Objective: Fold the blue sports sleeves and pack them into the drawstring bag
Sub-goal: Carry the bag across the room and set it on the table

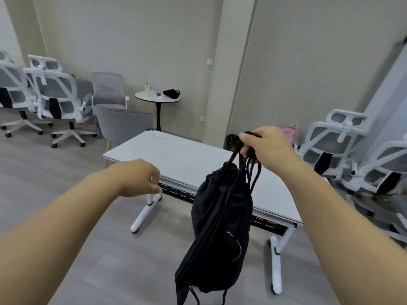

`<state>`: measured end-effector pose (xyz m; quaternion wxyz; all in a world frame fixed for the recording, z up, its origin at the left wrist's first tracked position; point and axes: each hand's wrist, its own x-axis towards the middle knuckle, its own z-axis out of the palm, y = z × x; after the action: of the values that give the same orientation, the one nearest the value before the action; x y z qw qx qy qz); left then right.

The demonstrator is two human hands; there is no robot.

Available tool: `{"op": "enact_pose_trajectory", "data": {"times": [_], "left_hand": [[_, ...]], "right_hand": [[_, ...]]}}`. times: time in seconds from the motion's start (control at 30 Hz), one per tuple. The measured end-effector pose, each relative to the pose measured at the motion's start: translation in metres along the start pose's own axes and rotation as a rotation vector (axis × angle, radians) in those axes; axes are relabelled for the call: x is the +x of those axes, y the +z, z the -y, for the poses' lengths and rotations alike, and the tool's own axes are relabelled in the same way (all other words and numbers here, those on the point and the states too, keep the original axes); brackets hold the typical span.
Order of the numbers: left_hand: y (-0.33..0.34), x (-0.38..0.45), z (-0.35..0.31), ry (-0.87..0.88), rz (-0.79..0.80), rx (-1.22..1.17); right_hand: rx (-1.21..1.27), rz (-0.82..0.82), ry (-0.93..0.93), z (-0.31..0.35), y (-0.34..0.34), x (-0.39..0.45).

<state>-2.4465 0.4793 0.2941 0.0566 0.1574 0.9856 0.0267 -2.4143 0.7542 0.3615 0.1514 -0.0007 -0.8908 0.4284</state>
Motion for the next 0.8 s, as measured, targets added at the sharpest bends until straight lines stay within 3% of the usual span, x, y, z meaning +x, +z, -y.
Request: {"op": "enact_pose_trajectory", "data": {"times": [0.13,0.4,0.8], "left_hand": [[-0.032,0.074,0.033,0.072,-0.061,0.006],[-0.077,0.203,0.091,0.096,-0.093,0.006],[-0.078,0.411,0.154,0.029,-0.047,-0.022]], "right_hand": [[0.195,-0.092,0.025,0.028,0.013,0.075],[0.168,-0.215,-0.018,0.047,0.064,0.244],[0.12,-0.296,-0.083,-0.001,0.166,0.479]]}}
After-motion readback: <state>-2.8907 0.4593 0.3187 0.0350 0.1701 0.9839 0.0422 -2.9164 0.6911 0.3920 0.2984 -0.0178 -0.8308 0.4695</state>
